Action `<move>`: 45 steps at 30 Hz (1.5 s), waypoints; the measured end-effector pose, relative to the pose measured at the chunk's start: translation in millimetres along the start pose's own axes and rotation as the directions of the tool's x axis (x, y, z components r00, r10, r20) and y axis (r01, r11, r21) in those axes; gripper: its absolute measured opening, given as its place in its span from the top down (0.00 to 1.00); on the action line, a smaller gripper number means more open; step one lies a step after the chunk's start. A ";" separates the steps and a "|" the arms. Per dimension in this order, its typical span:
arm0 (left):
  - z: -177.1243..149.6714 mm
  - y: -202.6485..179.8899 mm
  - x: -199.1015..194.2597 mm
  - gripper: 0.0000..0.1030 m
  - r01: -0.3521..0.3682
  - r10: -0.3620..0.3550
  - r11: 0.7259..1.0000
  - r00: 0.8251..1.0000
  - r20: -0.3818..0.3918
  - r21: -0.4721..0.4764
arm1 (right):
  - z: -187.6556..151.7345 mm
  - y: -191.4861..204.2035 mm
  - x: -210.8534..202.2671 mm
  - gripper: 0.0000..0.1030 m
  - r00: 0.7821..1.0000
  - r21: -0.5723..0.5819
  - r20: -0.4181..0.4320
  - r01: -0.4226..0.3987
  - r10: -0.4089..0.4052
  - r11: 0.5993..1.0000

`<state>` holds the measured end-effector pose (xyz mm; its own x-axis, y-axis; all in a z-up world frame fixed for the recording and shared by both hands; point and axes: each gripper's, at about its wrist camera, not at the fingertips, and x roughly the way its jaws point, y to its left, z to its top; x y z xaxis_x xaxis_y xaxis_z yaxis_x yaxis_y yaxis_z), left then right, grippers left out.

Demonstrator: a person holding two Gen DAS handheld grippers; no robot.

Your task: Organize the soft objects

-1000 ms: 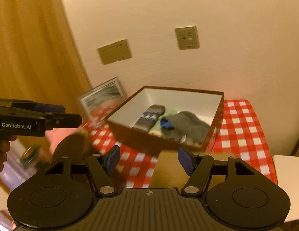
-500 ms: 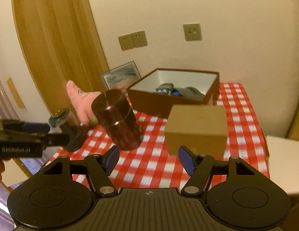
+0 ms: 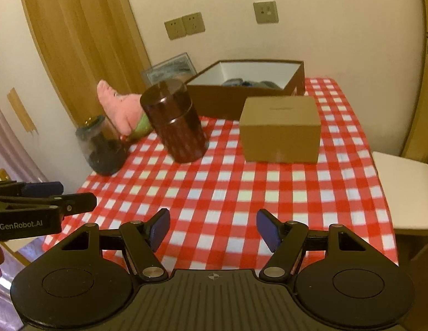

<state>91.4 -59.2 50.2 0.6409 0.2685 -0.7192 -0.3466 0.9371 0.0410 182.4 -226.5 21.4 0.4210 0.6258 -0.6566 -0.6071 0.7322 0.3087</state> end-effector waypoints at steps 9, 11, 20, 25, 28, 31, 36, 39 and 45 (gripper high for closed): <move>-21.9 21.6 -9.7 0.36 0.018 -0.018 1.000 0.999 -0.029 -0.002 | -20.4 20.4 -3.5 0.33 0.999 0.040 -0.049 0.023 -0.021 0.999; -25.5 26.1 -13.9 0.36 0.022 -0.022 1.000 0.999 -0.023 -0.002 | -23.8 26.5 -6.7 0.33 0.999 0.040 -0.046 0.028 -0.026 0.999; -40.6 39.4 -27.5 0.36 0.047 -0.047 0.999 0.999 -0.018 -0.001 | -35.8 46.6 -15.6 0.33 0.998 0.039 -0.046 0.052 -0.050 0.998; -44.3 44.0 -30.1 0.36 0.053 -0.053 0.999 0.998 -0.017 -0.004 | -37.3 49.4 -17.8 0.33 0.998 0.034 -0.045 0.051 -0.050 0.998; -45.1 44.2 -32.0 0.36 0.061 -0.061 0.998 0.998 -0.015 -0.004 | -38.7 53.8 -18.8 0.33 0.998 0.032 -0.046 0.052 -0.050 0.998; -45.9 43.3 -33.3 0.36 0.063 -0.064 0.998 0.998 -0.014 -0.004 | -39.0 55.9 -19.3 0.33 0.998 0.031 -0.046 0.054 -0.052 0.998; -46.2 43.3 -33.4 0.36 0.061 -0.061 0.998 0.998 -0.013 -0.005 | -38.9 57.2 -20.5 0.33 0.998 0.033 -0.042 0.055 -0.053 0.998; -46.1 44.1 -32.8 0.36 0.063 -0.063 0.998 0.998 -0.013 -0.005 | -38.2 57.1 -21.0 0.33 0.998 0.033 -0.041 0.054 -0.053 0.998; -45.1 39.9 -33.5 0.36 0.069 -0.069 0.998 0.997 -0.019 -0.005 | -38.3 56.5 -20.4 0.33 0.998 0.033 -0.043 0.055 -0.053 0.998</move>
<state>25.2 -40.9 44.6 0.6498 0.1988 -0.7336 -0.3050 0.9523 -0.0121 113.7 -208.1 25.9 0.4233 0.5737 -0.7013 -0.5609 0.7738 0.2944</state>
